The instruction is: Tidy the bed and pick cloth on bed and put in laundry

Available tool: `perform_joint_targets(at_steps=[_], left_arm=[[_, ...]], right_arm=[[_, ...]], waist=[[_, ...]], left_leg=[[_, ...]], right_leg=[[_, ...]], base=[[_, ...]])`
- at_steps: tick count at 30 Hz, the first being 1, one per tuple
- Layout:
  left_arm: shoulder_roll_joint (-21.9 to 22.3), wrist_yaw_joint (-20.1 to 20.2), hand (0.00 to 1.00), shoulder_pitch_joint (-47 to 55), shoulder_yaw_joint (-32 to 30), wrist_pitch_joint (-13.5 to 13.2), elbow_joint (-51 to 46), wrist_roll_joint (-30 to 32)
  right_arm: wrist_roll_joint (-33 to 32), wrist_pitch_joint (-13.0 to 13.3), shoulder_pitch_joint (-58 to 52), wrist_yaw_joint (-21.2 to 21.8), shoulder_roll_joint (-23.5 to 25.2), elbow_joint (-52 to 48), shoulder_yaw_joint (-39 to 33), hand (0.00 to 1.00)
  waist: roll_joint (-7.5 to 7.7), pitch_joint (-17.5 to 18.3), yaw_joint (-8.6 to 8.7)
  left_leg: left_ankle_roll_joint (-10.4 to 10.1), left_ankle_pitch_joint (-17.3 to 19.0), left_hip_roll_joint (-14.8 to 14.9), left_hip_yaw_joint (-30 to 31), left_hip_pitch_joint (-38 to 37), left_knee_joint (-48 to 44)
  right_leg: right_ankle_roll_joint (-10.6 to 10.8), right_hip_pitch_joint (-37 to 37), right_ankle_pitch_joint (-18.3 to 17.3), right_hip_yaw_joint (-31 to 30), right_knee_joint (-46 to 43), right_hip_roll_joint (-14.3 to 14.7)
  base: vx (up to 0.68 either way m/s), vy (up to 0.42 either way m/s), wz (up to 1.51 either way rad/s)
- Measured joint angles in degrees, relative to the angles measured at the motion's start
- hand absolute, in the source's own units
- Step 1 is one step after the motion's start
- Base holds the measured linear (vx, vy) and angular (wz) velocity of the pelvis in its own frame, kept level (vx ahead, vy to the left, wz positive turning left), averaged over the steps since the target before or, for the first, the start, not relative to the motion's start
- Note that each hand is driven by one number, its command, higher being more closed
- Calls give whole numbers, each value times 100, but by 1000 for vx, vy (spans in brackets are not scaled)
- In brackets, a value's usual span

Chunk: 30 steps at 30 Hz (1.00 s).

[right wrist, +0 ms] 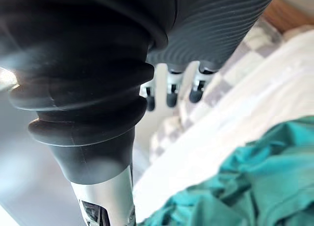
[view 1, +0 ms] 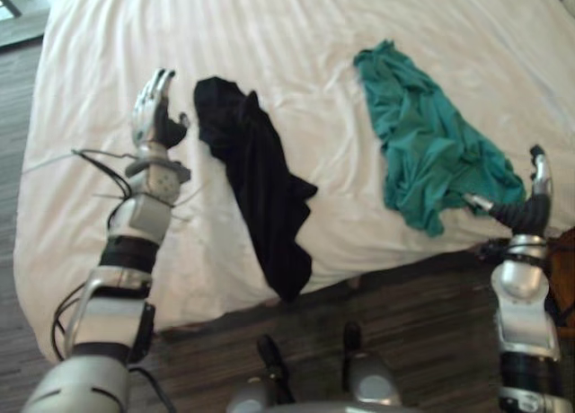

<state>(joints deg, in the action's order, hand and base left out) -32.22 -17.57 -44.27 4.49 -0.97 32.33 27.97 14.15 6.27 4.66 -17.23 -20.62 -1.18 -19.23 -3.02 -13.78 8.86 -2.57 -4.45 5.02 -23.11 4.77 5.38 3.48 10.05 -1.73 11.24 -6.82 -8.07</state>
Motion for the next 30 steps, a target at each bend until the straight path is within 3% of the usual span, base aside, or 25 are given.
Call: perform_joint_targets(at_steps=[8,21,30], left_arm=[[-2,145,0,-424,19,77,514,198],[144,380,0,-441,507,73,845,429],[653,-18,0,-493,653,74,1129,569]], right_arm=[[4,19,-124,-2,190,-445,-17,0],[3,199,-206,-9,472,-723,-24,0],[-2,241,62,-59,564,-737,209,0]], waist=[[-88,-466,18],[-195,-871,43],[-264,-952,114]], left_leg=[[4,-32,1,-56,210,-2],[4,-32,8,-140,478,-2],[2,-30,2,-253,550,-2]], right_leg=[[-21,239,43,-49,3,1],[-20,553,43,-208,3,-17],[-17,649,45,-363,10,-57]], base=[[28,0,-2],[60,-6,-2],[68,-4,-1]])
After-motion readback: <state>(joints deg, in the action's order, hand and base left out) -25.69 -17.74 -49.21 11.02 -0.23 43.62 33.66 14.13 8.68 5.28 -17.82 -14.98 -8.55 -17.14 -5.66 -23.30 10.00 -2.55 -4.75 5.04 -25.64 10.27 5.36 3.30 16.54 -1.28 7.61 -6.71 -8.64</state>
